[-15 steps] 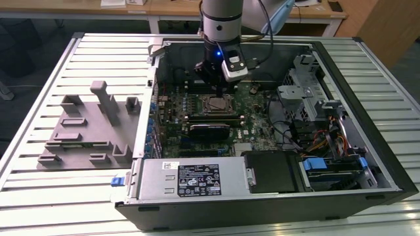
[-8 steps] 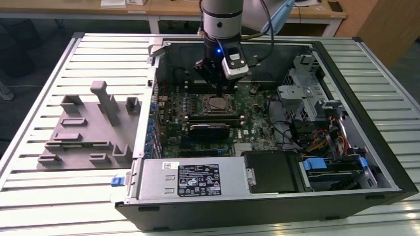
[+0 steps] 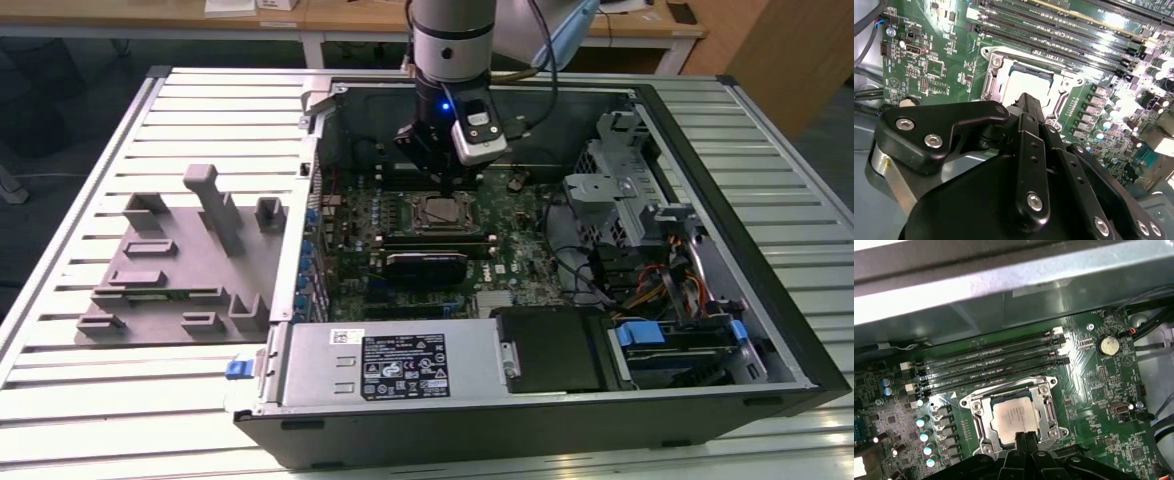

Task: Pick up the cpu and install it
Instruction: 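Install the second cpu locking lever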

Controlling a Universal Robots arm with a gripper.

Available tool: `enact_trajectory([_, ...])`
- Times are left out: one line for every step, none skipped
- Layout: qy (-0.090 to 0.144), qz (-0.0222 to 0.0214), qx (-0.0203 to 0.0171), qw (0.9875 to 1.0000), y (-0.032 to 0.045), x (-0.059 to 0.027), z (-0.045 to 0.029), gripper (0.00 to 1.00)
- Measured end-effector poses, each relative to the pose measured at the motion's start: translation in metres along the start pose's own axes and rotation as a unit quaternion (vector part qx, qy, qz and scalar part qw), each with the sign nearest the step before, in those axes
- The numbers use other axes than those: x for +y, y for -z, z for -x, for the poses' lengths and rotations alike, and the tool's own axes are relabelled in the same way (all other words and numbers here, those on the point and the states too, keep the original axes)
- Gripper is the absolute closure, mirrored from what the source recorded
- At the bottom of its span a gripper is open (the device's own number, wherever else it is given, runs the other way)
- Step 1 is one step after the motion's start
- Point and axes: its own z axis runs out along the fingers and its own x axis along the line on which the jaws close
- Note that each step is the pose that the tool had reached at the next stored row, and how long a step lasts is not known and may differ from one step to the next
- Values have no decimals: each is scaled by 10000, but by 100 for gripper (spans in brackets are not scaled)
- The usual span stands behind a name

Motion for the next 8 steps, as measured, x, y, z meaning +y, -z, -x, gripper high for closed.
enact_trajectory([0,0,0,10000,-1,-11,3,89])
enact_trajectory([0,0,0,10000,-1,-24,7,89])
enact_trajectory([0,0,0,10000,-1,-36,10,89])
enact_trajectory([0,0,0,10000,-1,-53,14,89])
enact_trajectory([0,-1,0,10000,-2,-73,20,89])
enact_trajectory([0,0,0,10000,-2,-93,25,89])
enact_trajectory([0,0,0,10000,-3,-112,30,89])
enact_trajectory([-1,-1,0,10000,-3,-133,35,89])
